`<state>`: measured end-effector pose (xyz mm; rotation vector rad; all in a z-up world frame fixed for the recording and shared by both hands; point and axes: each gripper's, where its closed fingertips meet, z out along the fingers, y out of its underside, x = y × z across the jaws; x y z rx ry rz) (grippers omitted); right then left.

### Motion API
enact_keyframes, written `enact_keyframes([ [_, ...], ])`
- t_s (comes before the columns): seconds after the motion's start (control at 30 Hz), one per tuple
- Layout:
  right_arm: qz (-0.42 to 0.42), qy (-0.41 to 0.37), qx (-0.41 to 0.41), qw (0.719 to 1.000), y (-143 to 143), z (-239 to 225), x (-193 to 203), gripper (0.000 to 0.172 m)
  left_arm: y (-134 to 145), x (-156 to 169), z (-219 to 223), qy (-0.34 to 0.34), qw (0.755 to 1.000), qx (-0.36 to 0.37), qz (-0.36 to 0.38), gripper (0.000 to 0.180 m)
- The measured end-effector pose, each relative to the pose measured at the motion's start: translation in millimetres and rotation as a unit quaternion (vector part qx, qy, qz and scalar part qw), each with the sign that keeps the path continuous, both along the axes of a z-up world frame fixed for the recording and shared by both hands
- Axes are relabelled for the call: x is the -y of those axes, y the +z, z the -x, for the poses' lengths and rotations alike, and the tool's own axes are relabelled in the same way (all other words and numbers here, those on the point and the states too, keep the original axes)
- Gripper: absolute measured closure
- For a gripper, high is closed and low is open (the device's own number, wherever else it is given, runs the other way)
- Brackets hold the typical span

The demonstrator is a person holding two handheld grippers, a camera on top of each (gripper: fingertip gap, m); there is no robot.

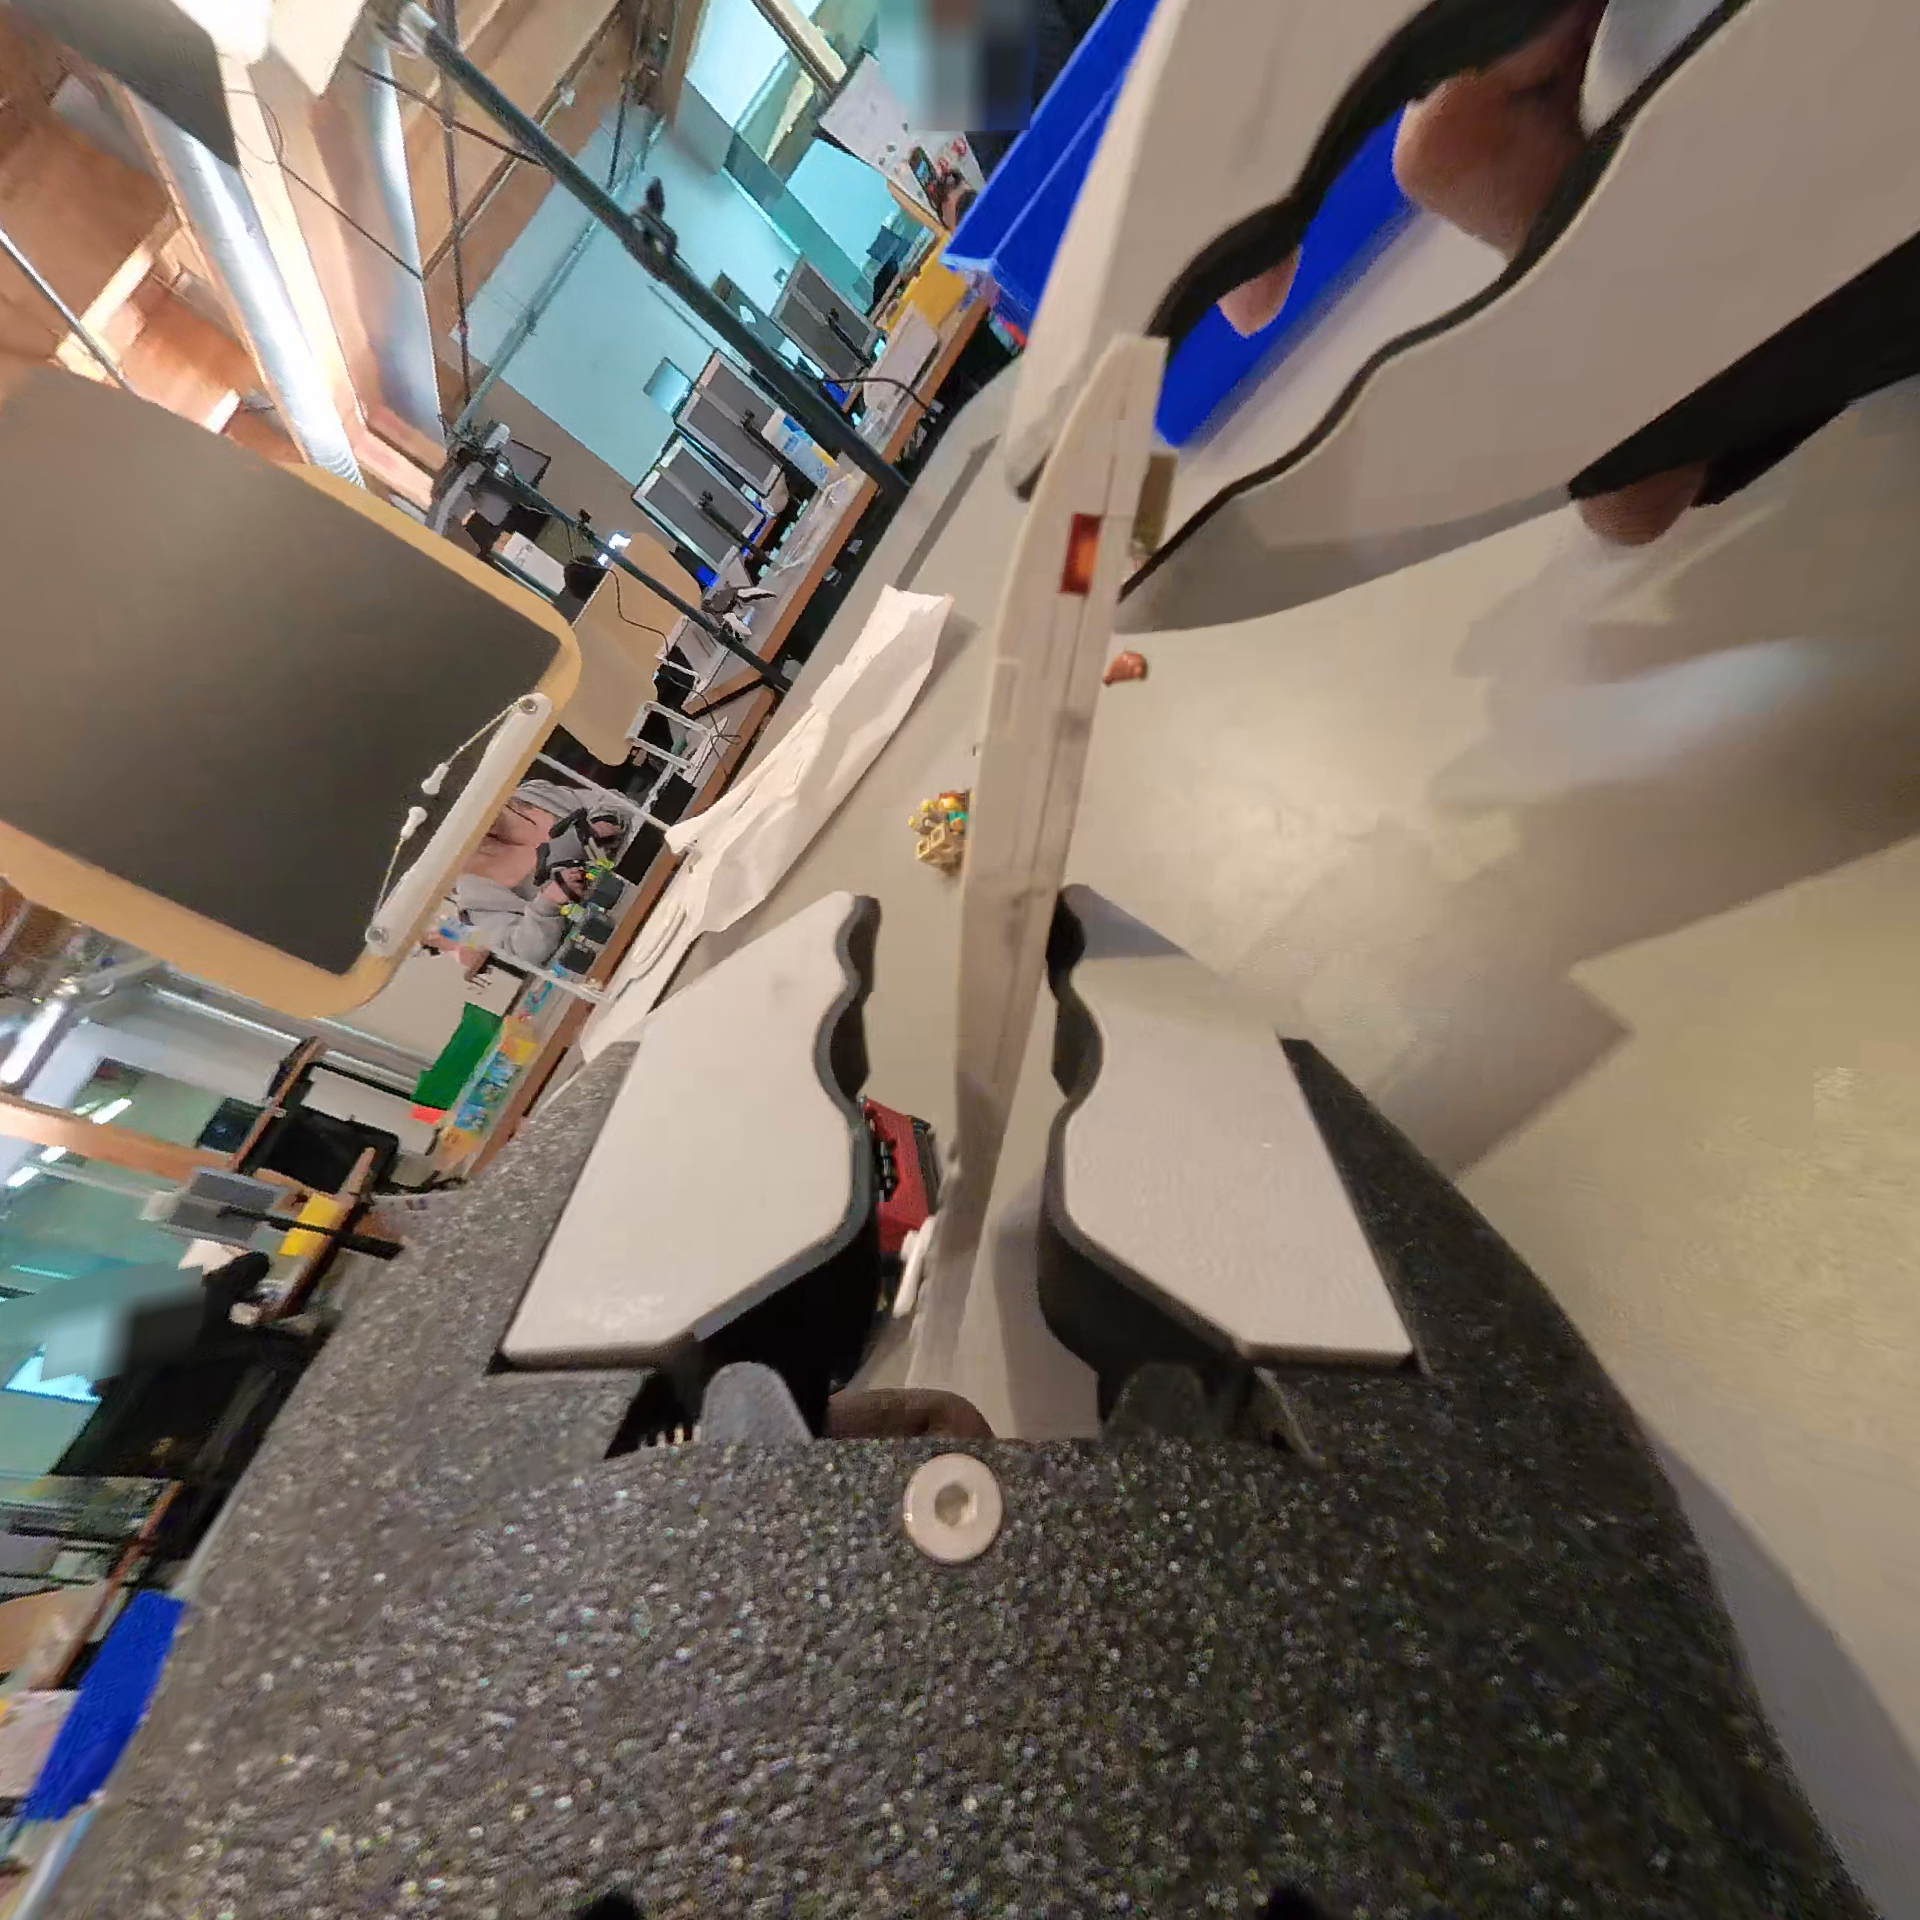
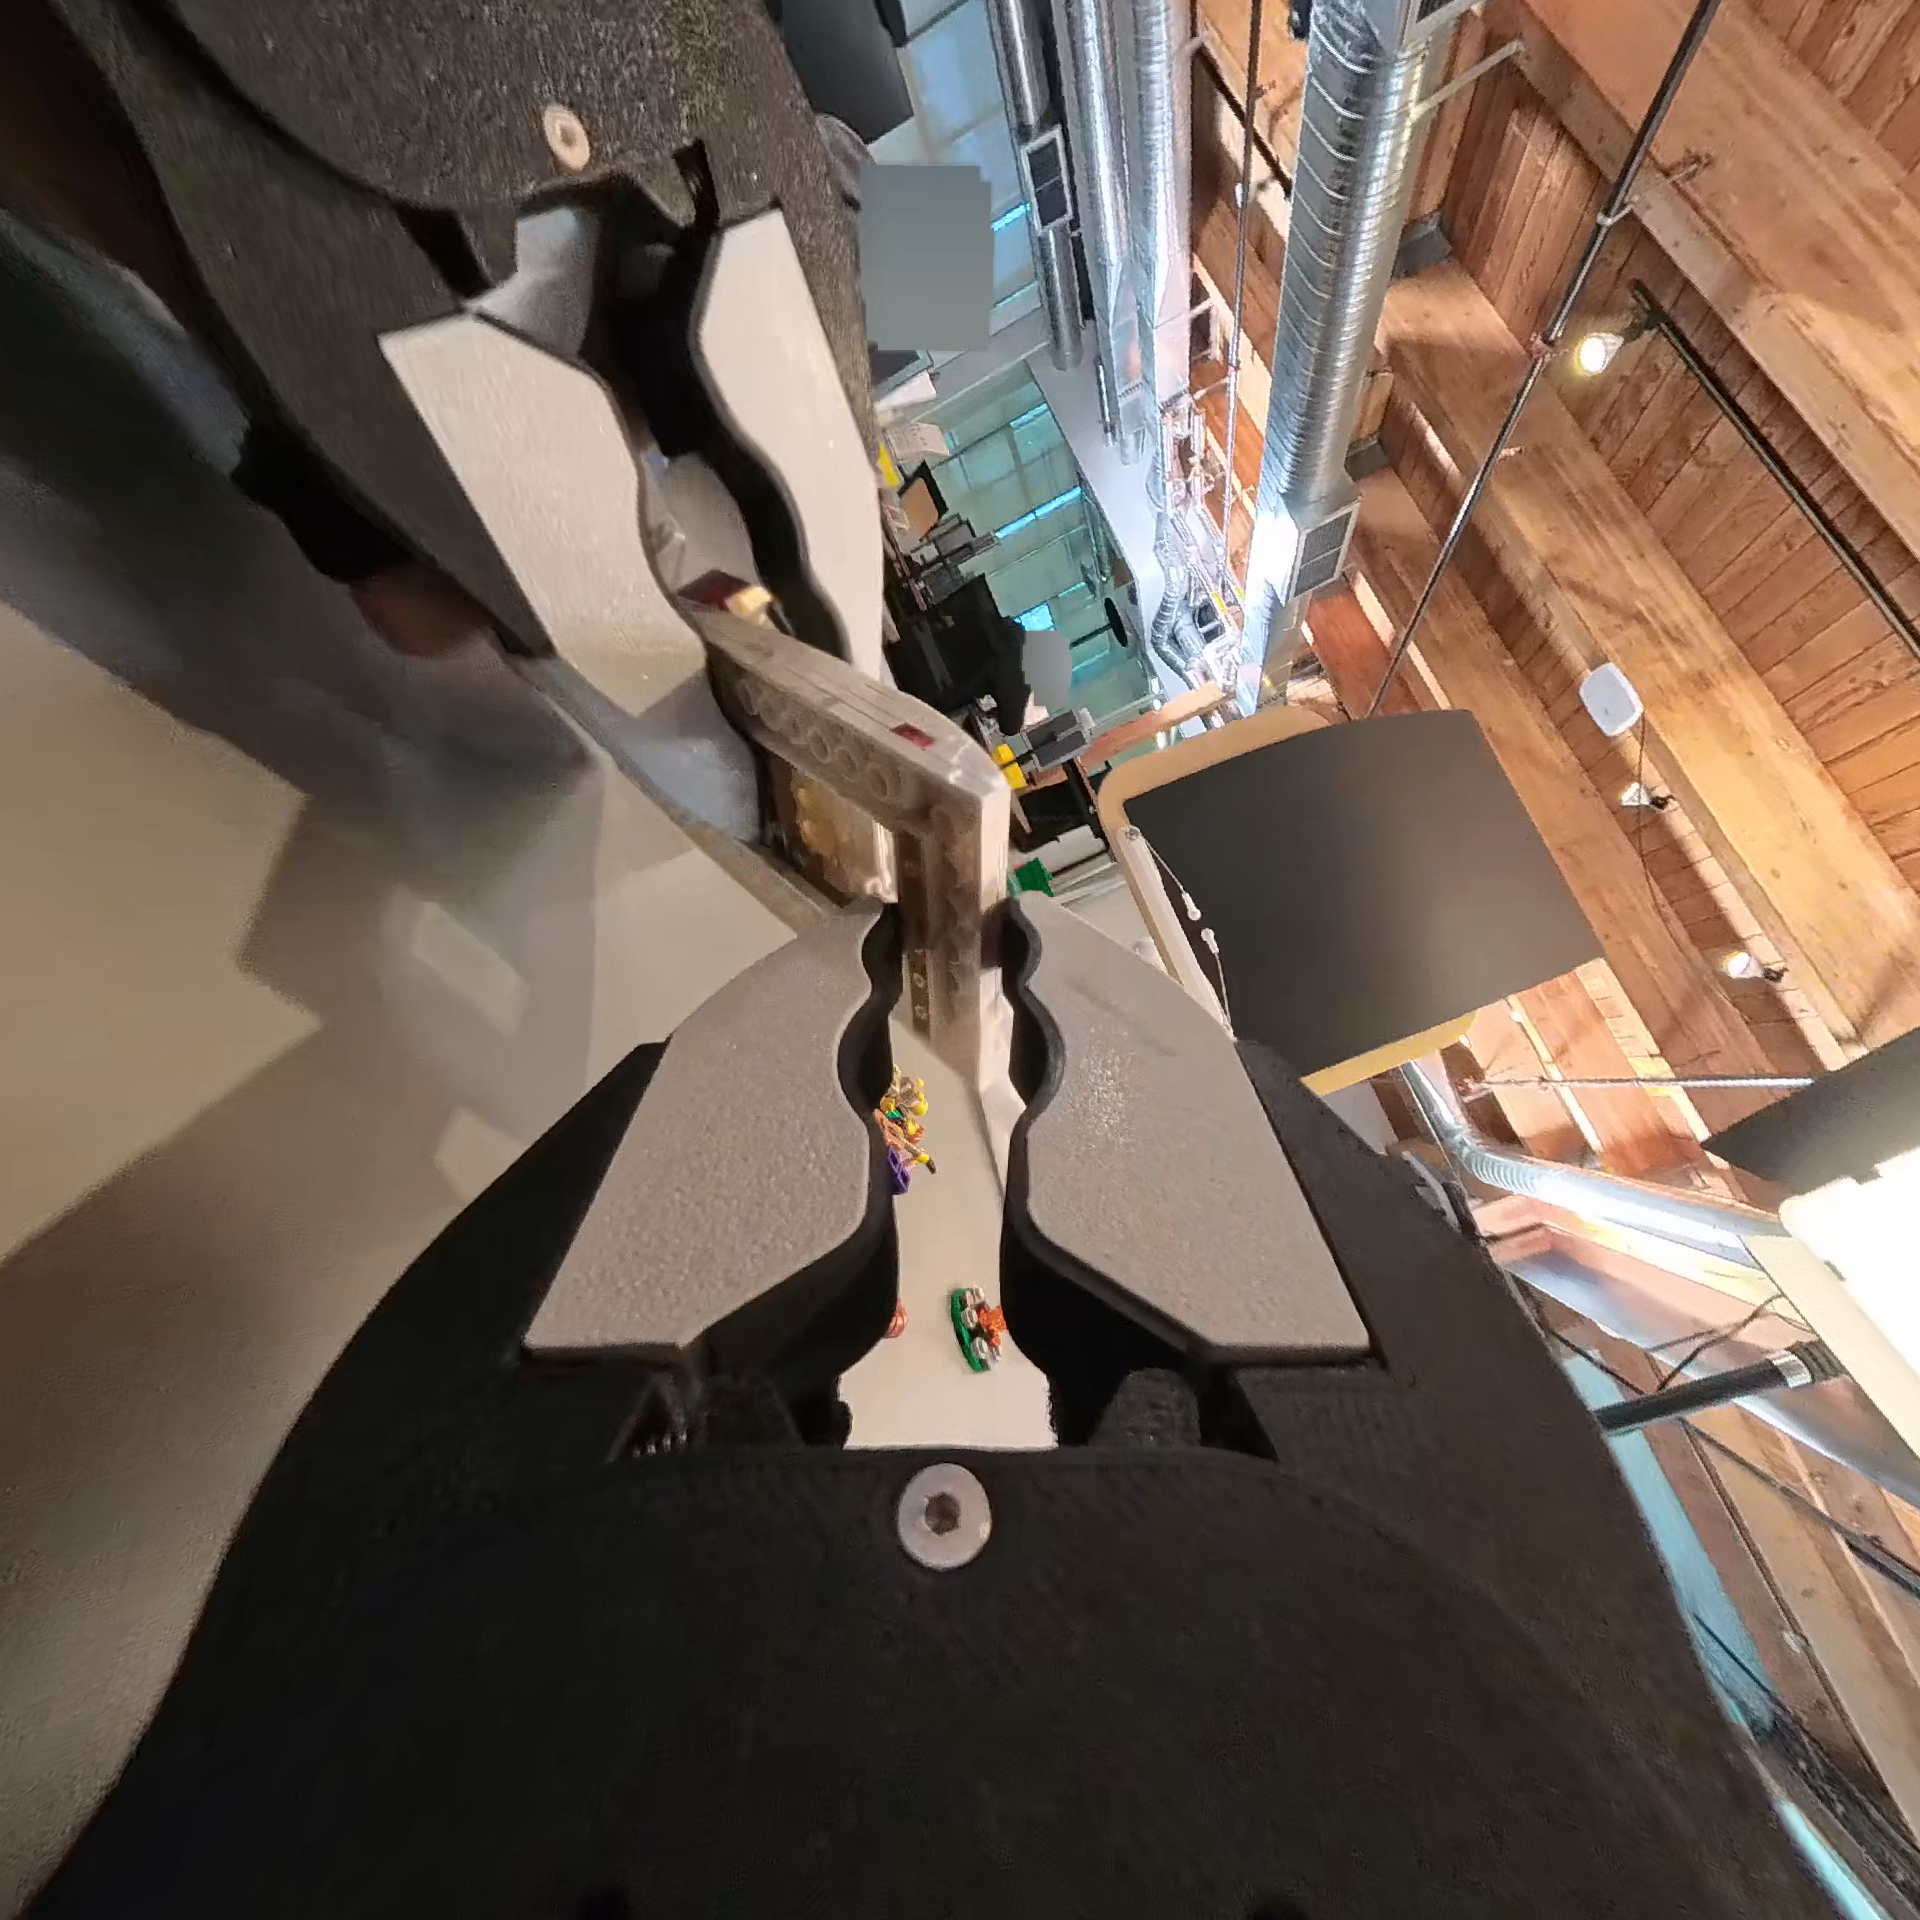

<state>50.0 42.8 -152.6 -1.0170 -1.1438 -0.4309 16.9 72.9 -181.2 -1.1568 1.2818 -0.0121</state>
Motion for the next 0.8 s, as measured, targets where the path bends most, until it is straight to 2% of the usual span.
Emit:
enact_keyframes([
  [0.2, -0.019, 0.005, 0.049, 0.999, -4.0, -11.0, -3.7, 0.154, -8.6, 0.3, 25.1, 0.009, 0.999, 0.000, 0.039, 0.132],
  [0.4, -0.047, 0.000, 0.062, 0.997, 1.0, -20.7, -7.9, 0.154, -21.6, -6.1, 37.5, 0.027, 0.998, -0.032, 0.052, 0.132],
  [0.8, -0.104, 0.000, 0.091, 0.990, 13.7, -22.8, -6.2, 0.154, -21.4, -11.5, 33.4, 0.037, 0.995, -0.020, 0.086, 0.133],
])
